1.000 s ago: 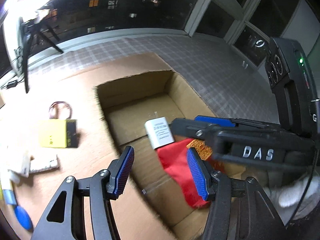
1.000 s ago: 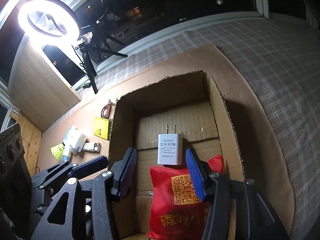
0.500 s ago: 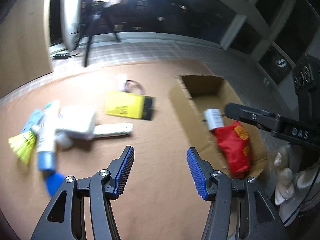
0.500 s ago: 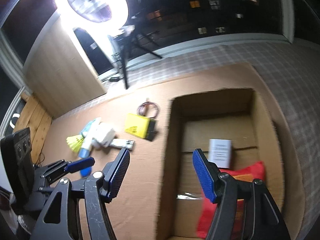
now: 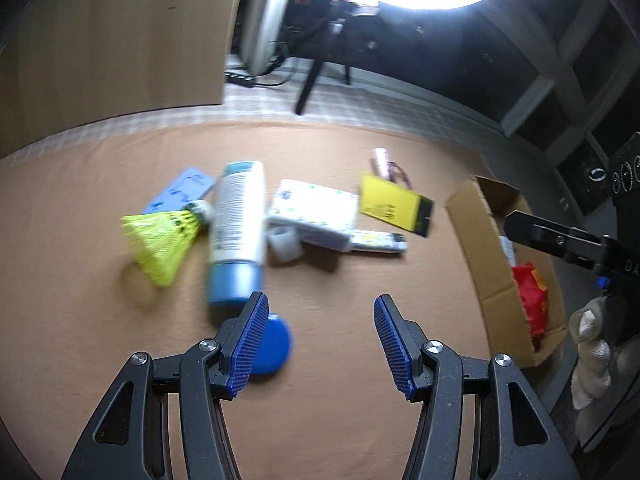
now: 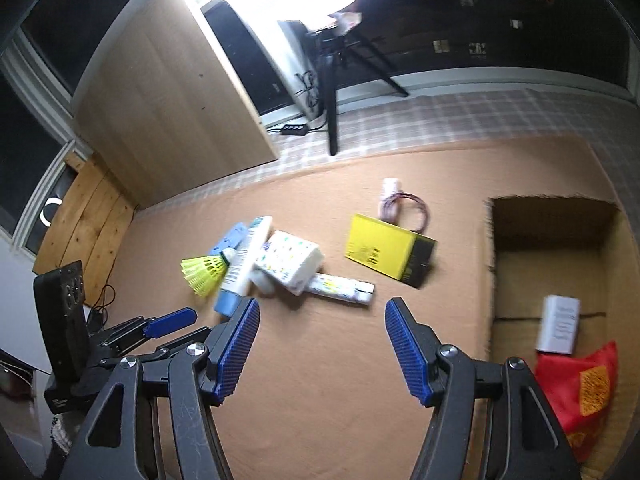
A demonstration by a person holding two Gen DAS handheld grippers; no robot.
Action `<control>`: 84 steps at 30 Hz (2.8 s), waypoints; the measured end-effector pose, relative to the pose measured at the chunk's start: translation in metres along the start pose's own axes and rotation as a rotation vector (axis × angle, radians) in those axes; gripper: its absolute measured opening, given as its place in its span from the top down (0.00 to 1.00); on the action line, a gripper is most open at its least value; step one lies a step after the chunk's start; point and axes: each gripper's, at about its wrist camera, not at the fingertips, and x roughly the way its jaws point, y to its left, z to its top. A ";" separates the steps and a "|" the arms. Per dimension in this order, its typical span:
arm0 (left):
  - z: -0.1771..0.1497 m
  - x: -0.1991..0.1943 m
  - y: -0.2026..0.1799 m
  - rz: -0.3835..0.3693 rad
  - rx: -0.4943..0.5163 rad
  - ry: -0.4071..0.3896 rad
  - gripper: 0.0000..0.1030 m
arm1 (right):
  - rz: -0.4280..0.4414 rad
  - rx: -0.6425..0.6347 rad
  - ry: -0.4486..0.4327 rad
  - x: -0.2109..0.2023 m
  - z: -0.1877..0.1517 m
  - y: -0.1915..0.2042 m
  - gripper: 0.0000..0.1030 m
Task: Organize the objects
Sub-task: 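Move the right gripper back to the white-and-blue lotion tube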
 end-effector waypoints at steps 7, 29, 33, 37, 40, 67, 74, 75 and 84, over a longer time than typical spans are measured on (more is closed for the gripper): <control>0.024 0.001 0.023 -0.007 -0.025 -0.008 0.44 | 0.037 0.009 0.034 0.027 0.018 0.020 0.40; 0.133 0.105 0.064 0.069 -0.167 0.089 0.48 | 0.015 0.046 0.063 0.020 -0.005 -0.001 0.40; 0.133 0.117 0.066 0.078 -0.181 0.096 0.48 | 0.006 0.045 0.076 0.020 -0.012 -0.005 0.40; 0.131 0.125 0.066 0.091 -0.178 0.110 0.56 | 0.003 0.050 0.079 0.020 -0.015 -0.008 0.40; 0.127 0.127 0.066 0.097 -0.168 0.115 0.58 | 0.005 0.048 0.079 0.020 -0.015 -0.008 0.40; -0.019 0.050 0.043 0.082 -0.125 0.133 0.59 | 0.100 0.011 0.122 0.032 -0.051 0.028 0.40; -0.062 0.027 0.048 0.071 -0.164 0.120 0.58 | 0.128 0.014 0.156 0.038 -0.069 0.039 0.40; -0.066 0.024 0.050 0.068 -0.170 0.116 0.58 | 0.133 0.015 0.162 0.039 -0.071 0.041 0.40; -0.096 -0.028 0.067 0.042 -0.155 0.087 0.44 | 0.197 0.017 0.249 0.057 -0.103 0.062 0.40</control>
